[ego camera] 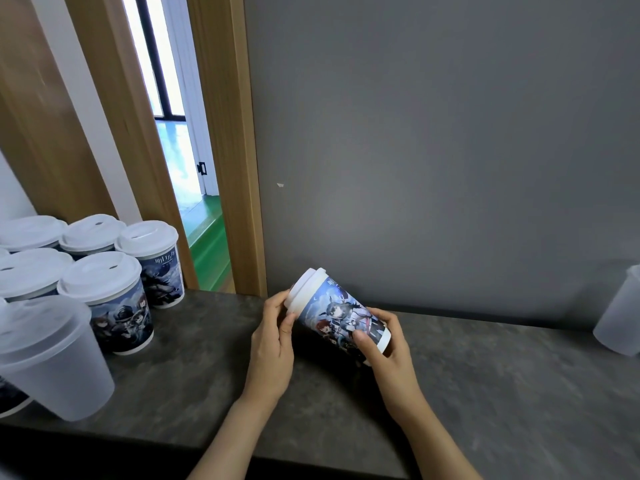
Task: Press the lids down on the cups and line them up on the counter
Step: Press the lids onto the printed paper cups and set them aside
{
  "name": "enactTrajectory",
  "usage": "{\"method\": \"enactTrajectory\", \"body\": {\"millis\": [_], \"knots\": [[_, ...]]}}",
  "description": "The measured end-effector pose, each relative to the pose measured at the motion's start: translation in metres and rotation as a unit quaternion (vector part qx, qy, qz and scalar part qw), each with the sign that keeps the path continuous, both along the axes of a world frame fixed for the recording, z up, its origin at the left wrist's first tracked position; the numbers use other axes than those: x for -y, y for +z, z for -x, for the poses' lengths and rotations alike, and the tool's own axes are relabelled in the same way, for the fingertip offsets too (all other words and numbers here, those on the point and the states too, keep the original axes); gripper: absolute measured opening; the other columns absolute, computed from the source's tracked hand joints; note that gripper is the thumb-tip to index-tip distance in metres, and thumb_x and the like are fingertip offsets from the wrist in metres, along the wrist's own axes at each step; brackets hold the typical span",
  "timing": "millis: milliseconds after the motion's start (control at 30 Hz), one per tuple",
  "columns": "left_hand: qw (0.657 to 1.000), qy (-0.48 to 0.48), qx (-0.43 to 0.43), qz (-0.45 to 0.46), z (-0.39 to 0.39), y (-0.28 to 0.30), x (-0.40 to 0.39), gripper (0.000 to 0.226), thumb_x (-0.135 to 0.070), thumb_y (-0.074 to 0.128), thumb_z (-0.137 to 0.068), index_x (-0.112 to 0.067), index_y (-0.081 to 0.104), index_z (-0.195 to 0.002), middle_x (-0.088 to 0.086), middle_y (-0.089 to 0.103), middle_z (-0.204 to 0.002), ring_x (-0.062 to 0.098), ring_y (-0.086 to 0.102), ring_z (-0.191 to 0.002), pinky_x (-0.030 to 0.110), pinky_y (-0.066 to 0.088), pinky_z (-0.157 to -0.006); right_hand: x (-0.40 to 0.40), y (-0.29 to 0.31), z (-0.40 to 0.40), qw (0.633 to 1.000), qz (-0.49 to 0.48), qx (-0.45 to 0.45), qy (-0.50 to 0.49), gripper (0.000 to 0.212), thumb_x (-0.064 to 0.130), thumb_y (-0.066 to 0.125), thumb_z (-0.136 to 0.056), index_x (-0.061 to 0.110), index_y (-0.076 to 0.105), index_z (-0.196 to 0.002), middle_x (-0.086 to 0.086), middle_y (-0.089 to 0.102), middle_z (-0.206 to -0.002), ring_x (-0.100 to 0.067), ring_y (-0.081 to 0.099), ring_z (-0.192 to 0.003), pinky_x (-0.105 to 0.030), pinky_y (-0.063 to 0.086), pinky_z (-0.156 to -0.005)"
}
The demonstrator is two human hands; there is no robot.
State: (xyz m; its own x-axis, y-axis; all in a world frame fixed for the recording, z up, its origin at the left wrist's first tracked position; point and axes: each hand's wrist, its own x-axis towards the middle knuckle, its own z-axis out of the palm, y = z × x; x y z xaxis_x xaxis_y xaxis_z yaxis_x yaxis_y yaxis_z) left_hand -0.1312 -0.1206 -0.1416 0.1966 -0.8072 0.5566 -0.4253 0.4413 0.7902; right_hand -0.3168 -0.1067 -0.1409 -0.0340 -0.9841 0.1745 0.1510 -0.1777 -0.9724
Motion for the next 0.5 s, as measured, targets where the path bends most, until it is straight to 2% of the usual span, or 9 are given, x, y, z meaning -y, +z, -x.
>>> {"method": "enactTrajectory", "body": {"millis": [67, 100, 167, 233, 300, 367, 433, 500], "knots": [[1.0, 0.0, 0.006, -0.013, 0.0003, -0.0019, 0.0011, 0.029, -0.014, 0.047, -0.1, -0.034, 0.046, -0.121, -0.011, 0.061, -0.115, -0.003, 0.057, -0.105, 0.007, 0.041, -0.086, -0.0008, -0.0011, 0.0012, 1.0, 0.018, 0.009, -0.003, 0.052, 0.025, 0.081, -0.075, 0.024, 0.055, -0.12, 0.001, 0.072, -0.113, -0.017, 0.071, -0.101, -0.023, 0.056, -0.077], [1.0, 0.002, 0.013, -0.017, 0.0002, -0.0027, 0.0013, 0.023, -0.022, 0.046, -0.1, -0.032, 0.047, -0.121, -0.01, 0.061, -0.115, 0.001, 0.057, -0.105, 0.006, 0.04, -0.086, -0.0004, -0.0022, 0.0021, 1.0, 0.028, 0.006, -0.005, 0.053, 0.014, 0.082, -0.075, 0.022, 0.054, -0.119, 0.002, 0.071, -0.113, -0.017, 0.071, -0.101, -0.023, 0.055, -0.079], [1.0, 0.002, 0.02, -0.019, 0.0003, -0.0019, 0.0004, 0.026, -0.039, 0.045, -0.097, -0.028, 0.049, -0.121, -0.01, 0.061, -0.115, 0.002, 0.058, -0.105, 0.01, 0.042, -0.086, 0.0012, -0.0048, 0.0036, 0.999, 0.042, -0.017, -0.007, 0.058, -0.005, 0.083, -0.072, 0.02, 0.054, -0.115, 0.011, 0.069, -0.112, -0.012, 0.071, -0.1, -0.019, 0.055, -0.079], [1.0, 0.004, 0.02, -0.007, 0.0003, -0.0001, 0.0003, 0.032, -0.041, 0.044, -0.097, -0.027, 0.052, -0.124, -0.013, 0.062, -0.119, -0.001, 0.059, -0.108, 0.015, 0.046, -0.088, 0.0031, -0.0066, 0.004, 0.998, 0.045, -0.037, -0.007, 0.062, -0.016, 0.082, -0.068, 0.018, 0.055, -0.113, 0.022, 0.065, -0.109, -0.005, 0.068, -0.102, -0.015, 0.053, -0.08], [1.0, 0.005, 0.012, -0.001, 0.0, 0.0012, 0.0003, 0.028, -0.037, 0.045, -0.098, -0.03, 0.053, -0.124, -0.02, 0.062, -0.118, -0.005, 0.059, -0.107, 0.014, 0.047, -0.085, 0.0039, -0.0074, 0.0036, 0.998, 0.049, -0.039, -0.005, 0.064, -0.017, 0.081, -0.067, 0.018, 0.055, -0.114, 0.021, 0.064, -0.11, -0.006, 0.068, -0.102, -0.016, 0.054, -0.079], [1.0, 0.004, 0.004, -0.004, -0.0003, 0.0006, 0.0012, 0.023, -0.029, 0.046, -0.099, -0.034, 0.052, -0.121, -0.024, 0.062, -0.112, -0.006, 0.061, -0.102, 0.014, 0.049, -0.079, 0.0035, -0.0074, 0.0029, 0.998, 0.052, -0.03, 0.005, 0.068, -0.016, 0.082, -0.067, 0.021, 0.055, -0.117, 0.011, 0.066, -0.113, -0.017, 0.07, -0.101, -0.022, 0.056, -0.078], [1.0, 0.004, -0.007, -0.011, -0.0005, -0.001, 0.0016, 0.025, -0.02, 0.046, -0.101, -0.036, 0.051, -0.119, -0.024, 0.062, -0.109, -0.005, 0.061, -0.1, 0.016, 0.051, -0.077, 0.0024, -0.0061, 0.0018, 0.998, 0.051, -0.026, 0.014, 0.071, -0.01, 0.083, -0.066, 0.026, 0.055, -0.12, 0.005, 0.065, -0.116, -0.022, 0.071, -0.102, -0.026, 0.057, -0.08], [1.0, 0.006, -0.015, -0.014, -0.0007, -0.0005, 0.0008, 0.032, -0.014, 0.045, -0.101, -0.041, 0.048, -0.117, -0.029, 0.061, -0.107, -0.008, 0.06, -0.101, 0.013, 0.05, -0.077, 0.001, -0.0042, 0.0011, 0.998, 0.048, -0.027, 0.02, 0.07, -0.001, 0.085, -0.067, 0.028, 0.055, -0.123, 0.002, 0.064, -0.12, -0.023, 0.07, -0.105, -0.028, 0.057, -0.082]]}}
